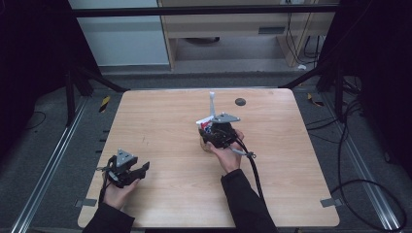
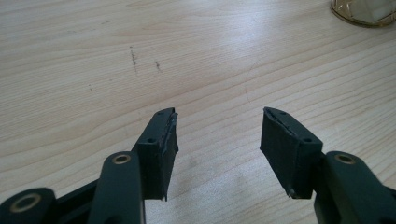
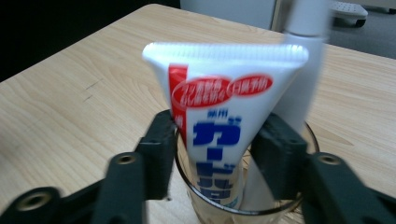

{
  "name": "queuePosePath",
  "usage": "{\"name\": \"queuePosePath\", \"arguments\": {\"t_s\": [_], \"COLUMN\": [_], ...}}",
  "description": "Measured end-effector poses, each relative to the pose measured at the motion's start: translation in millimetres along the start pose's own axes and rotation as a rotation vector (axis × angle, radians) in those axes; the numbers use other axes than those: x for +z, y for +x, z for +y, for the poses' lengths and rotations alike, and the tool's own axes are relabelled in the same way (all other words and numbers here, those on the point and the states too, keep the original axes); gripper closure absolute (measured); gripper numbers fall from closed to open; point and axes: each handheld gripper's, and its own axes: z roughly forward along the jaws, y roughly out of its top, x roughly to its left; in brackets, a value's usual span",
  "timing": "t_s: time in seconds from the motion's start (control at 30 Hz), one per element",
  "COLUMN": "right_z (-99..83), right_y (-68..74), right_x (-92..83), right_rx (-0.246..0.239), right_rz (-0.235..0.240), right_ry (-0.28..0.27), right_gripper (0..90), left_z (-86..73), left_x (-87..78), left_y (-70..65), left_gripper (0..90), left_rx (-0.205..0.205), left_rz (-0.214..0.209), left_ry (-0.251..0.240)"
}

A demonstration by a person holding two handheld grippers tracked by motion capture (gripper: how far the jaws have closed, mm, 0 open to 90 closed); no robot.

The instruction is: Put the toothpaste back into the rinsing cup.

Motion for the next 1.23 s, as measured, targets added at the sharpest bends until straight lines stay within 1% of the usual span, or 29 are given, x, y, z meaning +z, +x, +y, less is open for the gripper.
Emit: {"name": "queuePosePath", "arguments": {"t_s": [0.07, 0.13, 0.17, 0.2, 0.23, 0.3, 0.4, 0.47, 0.5, 0.57, 0.6, 0.63, 0.7, 0.77, 0.8, 0.83, 0.9, 0.97, 1.0, 1.03, 1.07, 1.1, 1.13, 1.23], "right_z": [0.7, 0.3, 0.3, -1.4, -3.1, -6.6, -13.0, -17.3, -20.9, -27.7, -31.5, -34.9, -40.2, -46.3, -46.3, -55.0, -61.9, -70.4, -70.4, -78.9, -83.2, -83.2, -91.2, -101.5], "right_y": [0.8, 2.5, 2.5, 2.5, 2.3, 0.7, -3.8, -7.8, -10.0, -14.1, -16.4, -18.7, -24.0, -28.9, -28.9, -36.2, -42.3, -49.4, -49.4, -55.2, -58.3, -58.3, -64.5, -74.6], "right_x": [-5.0, -13.2, -13.2, -20.8, -24.7, -32.2, -45.4, -54.4, -60.1, -69.1, -73.4, -77.2, -83.5, -89.8, -89.8, -97.8, -103.1, -109.4, -109.4, -115.5, -118.3, -118.3, -124.2, -133.1], "right_rx": [-0.011, -0.026, -0.026, -0.027, -0.021, -0.027, -0.015, 0.006, 0.029, 0.041, 0.047, 0.056, 0.059, 0.052, 0.052, 0.065, 0.070, 0.065, 0.065, 0.060, 0.060, 0.060, 0.069, 0.082], "right_rz": [-0.006, -0.010, -0.010, -0.007, -0.005, -0.011, -0.014, 0.002, 0.018, 0.032, 0.029, 0.019, 0.001, -0.016, -0.016, -0.030, -0.043, -0.062, -0.062, -0.079, -0.087, -0.087, -0.101, -0.129], "right_ry": [0.013, 0.013, 0.013, 0.020, 0.020, 0.019, 0.016, 0.016, 0.006, -0.007, -0.004, 0.002, 0.020, 0.024, 0.024, 0.033, 0.039, 0.054, 0.054, 0.063, 0.068, 0.068, 0.078, 0.094], "right_gripper": [44.4, 39.2, 39.2, 33.5, 31.4, 29.3, 25.5, 22.4, 20.6, 19.4, 18.8, 18.5, 16.7, 16.7, 16.7, 16.3, 15.9, 15.1, 15.1, 14.9, 14.6, 14.6, 14.6, 14.3], "left_z": [-0.1, -0.1, -0.1, -0.2, -0.2, -0.6, -0.9, -1.3, -1.4, -1.7, -1.8, -1.9, -2.3, -2.5, -2.5, -2.5, -2.8, -2.9, -2.9, -3.0, -3.2, -3.5, -3.9, -4.5], "left_x": [0.2, 0.0, 0.0, 0.1, 0.1, 0.5, 1.1, 1.1, 1.1, 1.0, 1.0, 1.1, 1.0, 1.2, 1.2, 1.6, 1.8, 1.2, 1.2, 1.4, 1.6, 1.9, 2.1, 2.0], "left_y": [0.0, -0.6, -0.6, -0.8, -0.8, -0.4, -0.1, 0.0, 0.1, 0.9, 1.3, 1.4, 1.2, 0.8, 0.8, 1.3, 1.4, 1.7, 1.7, 1.9, 2.2, 2.8, 3.1, 4.1], "left_gripper": [44.8, 44.8, 44.7, 44.7, 44.7, 44.6, 44.5, 44.5, 44.4, 44.0, 43.9, 43.7, 42.8, 42.2, 42.0, 41.9, 41.4, 40.7, 40.3, 40.2, 39.9, 39.9, 39.4, 38.5], "left_rx": [0.000, 0.002, 0.002, 0.002, 0.002, 0.002, -0.002, -0.005, -0.004, -0.004, -0.006, -0.008, -0.006, -0.008, -0.008, -0.005, -0.005, -0.007, -0.007, -0.013, -0.017, -0.017, -0.018, -0.016], "left_rz": [-0.001, -0.002, -0.002, -0.003, -0.003, -0.007, -0.009, -0.011, -0.011, -0.011, -0.012, -0.013, -0.019, -0.020, -0.020, -0.021, -0.022, -0.021, -0.021, -0.020, -0.019, -0.018, -0.017, -0.014], "left_ry": [0.002, 0.003, 0.003, 0.005, 0.005, 0.011, 0.015, 0.017, 0.017, 0.019, 0.020, 0.022, 0.026, 0.025, 0.025, 0.030, 0.033, 0.031, 0.031, 0.028, 0.029, 0.033, 0.035, 0.040]}}
